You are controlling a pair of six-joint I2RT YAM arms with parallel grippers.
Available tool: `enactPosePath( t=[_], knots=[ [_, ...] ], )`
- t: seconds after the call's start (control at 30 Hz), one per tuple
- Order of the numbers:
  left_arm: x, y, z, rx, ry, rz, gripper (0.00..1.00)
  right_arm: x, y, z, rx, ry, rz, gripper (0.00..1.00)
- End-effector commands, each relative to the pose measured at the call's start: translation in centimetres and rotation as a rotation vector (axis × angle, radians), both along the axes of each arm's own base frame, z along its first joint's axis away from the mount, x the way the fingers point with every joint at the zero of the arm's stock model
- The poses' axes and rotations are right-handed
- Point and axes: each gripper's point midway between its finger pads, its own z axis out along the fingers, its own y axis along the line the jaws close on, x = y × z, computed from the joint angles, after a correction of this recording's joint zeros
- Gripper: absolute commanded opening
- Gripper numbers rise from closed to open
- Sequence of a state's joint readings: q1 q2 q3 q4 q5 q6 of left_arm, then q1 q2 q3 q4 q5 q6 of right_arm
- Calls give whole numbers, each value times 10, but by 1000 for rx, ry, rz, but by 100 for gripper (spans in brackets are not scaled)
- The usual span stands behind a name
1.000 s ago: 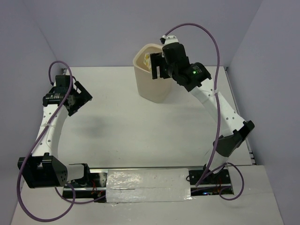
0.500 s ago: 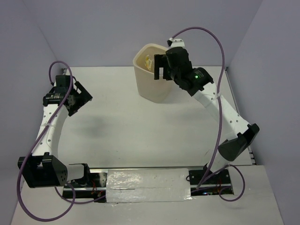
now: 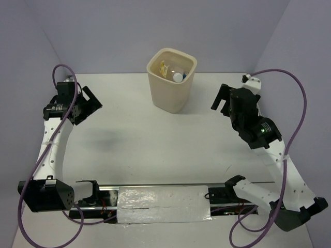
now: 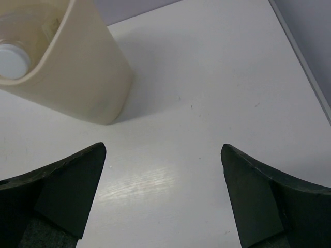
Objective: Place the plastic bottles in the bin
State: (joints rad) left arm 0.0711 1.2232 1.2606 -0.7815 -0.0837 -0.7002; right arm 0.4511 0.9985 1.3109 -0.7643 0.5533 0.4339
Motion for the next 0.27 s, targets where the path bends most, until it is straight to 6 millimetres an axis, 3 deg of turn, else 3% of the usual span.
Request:
enactPosePath(
  t=[0.0, 0.23],
  knots=[
    [7, -11, 47, 30, -147, -115, 99, -12, -15, -17, 6, 23, -72, 100],
    [10, -23, 85, 21, -255, -156, 99, -37, -30, -46, 8, 60, -111, 100]
  ],
)
